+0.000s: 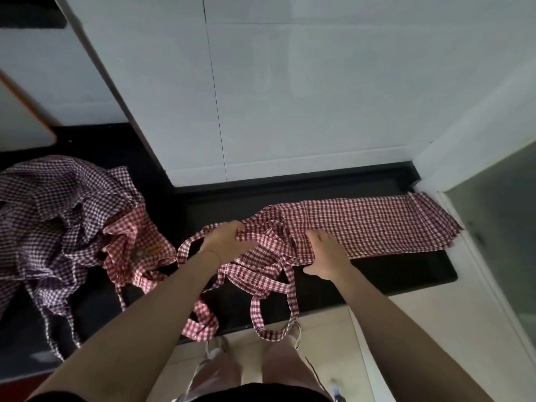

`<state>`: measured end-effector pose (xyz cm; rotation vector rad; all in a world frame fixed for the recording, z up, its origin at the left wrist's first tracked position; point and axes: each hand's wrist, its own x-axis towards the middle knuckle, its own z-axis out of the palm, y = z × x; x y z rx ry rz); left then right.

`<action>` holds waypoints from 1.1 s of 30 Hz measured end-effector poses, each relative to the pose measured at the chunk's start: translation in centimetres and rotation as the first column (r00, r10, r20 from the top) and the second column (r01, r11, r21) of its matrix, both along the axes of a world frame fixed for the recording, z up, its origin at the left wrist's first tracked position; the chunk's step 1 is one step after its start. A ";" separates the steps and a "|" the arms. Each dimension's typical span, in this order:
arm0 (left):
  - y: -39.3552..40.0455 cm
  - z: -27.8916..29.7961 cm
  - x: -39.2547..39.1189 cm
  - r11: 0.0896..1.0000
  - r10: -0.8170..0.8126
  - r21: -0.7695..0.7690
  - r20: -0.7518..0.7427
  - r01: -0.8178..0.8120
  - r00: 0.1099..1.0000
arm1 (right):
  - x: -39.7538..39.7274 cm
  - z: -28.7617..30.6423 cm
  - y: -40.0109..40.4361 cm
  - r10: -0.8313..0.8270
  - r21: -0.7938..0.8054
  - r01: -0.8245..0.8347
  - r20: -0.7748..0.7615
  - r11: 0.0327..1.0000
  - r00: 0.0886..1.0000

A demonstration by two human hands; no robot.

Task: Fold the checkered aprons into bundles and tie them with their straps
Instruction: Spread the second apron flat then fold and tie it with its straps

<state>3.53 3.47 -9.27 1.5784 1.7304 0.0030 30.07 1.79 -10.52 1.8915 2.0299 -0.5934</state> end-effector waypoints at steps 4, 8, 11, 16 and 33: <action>-1.0 -1.2 1.3 0.998 -0.064 -0.003 -0.116 0.064 0.991 | 0.2 -0.7 0.0 0.038 0.225 -0.030 -0.030 0.974 0.999; 0.3 -0.2 0.8 0.990 -0.114 0.064 -0.126 0.123 0.986 | 1.3 0.6 1.7 -0.023 0.080 0.034 -0.140 0.996 0.990; 1.6 2.8 0.6 0.984 -0.178 0.013 -0.055 0.179 0.982 | 2.5 1.5 3.0 -0.174 -0.067 0.163 -0.218 0.984 0.960; 1.6 6.7 1.8 0.563 -0.387 -0.697 0.254 0.445 0.886 | 3.3 1.2 3.5 -0.144 -0.141 0.112 -0.246 0.984 0.958; 0.3 -0.9 4.9 0.972 0.204 -0.134 0.053 -0.195 0.978 | 3.7 2.2 3.6 -0.127 0.257 0.193 -0.254 0.947 0.959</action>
